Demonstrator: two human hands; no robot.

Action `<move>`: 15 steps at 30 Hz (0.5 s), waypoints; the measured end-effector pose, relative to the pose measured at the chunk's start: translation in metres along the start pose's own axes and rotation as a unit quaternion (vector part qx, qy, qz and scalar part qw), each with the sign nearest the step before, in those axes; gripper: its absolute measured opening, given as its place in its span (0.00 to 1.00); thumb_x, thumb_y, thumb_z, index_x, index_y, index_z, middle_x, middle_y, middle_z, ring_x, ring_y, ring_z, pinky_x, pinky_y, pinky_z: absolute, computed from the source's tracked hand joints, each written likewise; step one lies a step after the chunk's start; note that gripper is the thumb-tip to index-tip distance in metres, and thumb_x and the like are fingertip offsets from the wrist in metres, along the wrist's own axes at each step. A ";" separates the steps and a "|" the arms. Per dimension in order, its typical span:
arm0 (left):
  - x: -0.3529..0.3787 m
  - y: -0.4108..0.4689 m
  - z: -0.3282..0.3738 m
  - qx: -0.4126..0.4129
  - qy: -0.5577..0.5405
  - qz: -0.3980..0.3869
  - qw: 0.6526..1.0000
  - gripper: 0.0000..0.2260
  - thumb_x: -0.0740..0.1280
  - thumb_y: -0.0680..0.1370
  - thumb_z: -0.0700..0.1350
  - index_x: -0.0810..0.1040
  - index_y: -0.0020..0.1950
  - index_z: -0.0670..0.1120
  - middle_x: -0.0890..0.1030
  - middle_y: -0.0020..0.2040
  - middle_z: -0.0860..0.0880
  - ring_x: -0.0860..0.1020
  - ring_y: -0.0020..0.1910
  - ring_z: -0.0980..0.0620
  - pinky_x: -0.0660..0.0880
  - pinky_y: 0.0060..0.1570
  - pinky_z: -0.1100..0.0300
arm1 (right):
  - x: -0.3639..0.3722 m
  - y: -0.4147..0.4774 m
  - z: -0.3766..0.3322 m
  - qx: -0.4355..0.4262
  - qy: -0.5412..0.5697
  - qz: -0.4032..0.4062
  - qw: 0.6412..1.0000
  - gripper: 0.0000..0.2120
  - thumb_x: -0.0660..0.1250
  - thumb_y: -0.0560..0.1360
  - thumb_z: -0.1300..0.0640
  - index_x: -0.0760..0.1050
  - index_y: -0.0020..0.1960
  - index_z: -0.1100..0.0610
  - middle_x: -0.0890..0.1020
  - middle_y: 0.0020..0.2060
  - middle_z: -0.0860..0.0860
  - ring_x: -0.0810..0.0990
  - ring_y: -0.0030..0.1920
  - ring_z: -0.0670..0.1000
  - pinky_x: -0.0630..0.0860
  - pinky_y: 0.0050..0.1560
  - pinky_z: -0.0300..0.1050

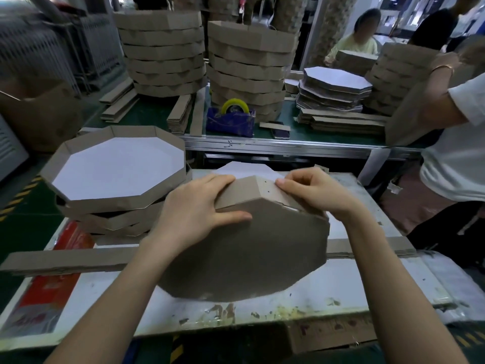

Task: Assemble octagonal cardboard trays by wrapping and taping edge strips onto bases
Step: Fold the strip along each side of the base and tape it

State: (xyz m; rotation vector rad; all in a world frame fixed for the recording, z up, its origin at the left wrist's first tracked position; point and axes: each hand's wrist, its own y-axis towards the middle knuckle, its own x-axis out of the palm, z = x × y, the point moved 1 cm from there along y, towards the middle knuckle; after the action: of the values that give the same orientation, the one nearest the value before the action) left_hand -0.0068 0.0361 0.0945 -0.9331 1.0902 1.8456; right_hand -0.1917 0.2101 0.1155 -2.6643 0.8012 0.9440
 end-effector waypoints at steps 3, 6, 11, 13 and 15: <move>0.004 -0.007 -0.008 -0.014 -0.059 0.017 0.998 0.38 0.58 0.66 0.78 0.72 0.67 0.56 0.76 0.57 0.58 0.75 0.53 0.53 0.73 0.46 0.55 | -0.004 0.007 -0.016 -0.037 -0.037 0.002 0.999 0.18 0.67 0.77 0.40 0.81 0.38 0.53 0.78 0.29 0.46 0.73 0.30 0.42 0.68 0.32 0.31; 0.008 -0.018 -0.016 -0.029 -0.082 0.015 0.996 0.35 0.59 0.67 0.77 0.69 0.67 0.58 0.72 0.57 0.62 0.73 0.54 0.56 0.74 0.48 0.55 | 0.001 0.009 -0.026 -0.048 -0.069 -0.001 0.996 0.18 0.68 0.77 0.42 0.81 0.38 0.55 0.79 0.29 0.47 0.73 0.30 0.42 0.68 0.32 0.32; 0.009 -0.019 -0.005 0.018 -0.047 0.038 0.998 0.35 0.60 0.70 0.73 0.62 0.73 0.58 0.70 0.66 0.57 0.69 0.60 0.56 0.69 0.55 0.54 | 0.020 0.009 -0.042 -0.064 -0.082 -0.013 0.995 0.16 0.69 0.77 0.43 0.81 0.38 0.53 0.81 0.30 0.48 0.76 0.31 0.43 0.71 0.32 0.37; 0.009 -0.018 0.000 0.020 -0.057 0.036 0.998 0.36 0.58 0.70 0.74 0.63 0.72 0.57 0.70 0.65 0.55 0.70 0.60 0.55 0.69 0.54 0.53 | 0.028 0.008 -0.047 -0.075 -0.089 -0.020 0.993 0.15 0.68 0.77 0.43 0.81 0.40 0.54 0.82 0.34 0.51 0.78 0.34 0.46 0.74 0.35 0.40; 0.008 -0.020 -0.004 0.012 -0.083 0.046 0.995 0.35 0.59 0.68 0.74 0.67 0.68 0.54 0.71 0.60 0.57 0.71 0.57 0.55 0.70 0.52 0.53 | 0.032 0.007 -0.048 -0.073 -0.100 -0.032 0.992 0.14 0.68 0.77 0.44 0.83 0.44 0.54 0.84 0.37 0.51 0.81 0.38 0.47 0.76 0.40 0.42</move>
State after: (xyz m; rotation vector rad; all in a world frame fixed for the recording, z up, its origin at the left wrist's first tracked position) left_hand 0.0080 0.0412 0.0791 -0.7135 1.0648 1.9429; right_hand -0.1497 0.1731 0.1324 -2.6411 0.6204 1.2744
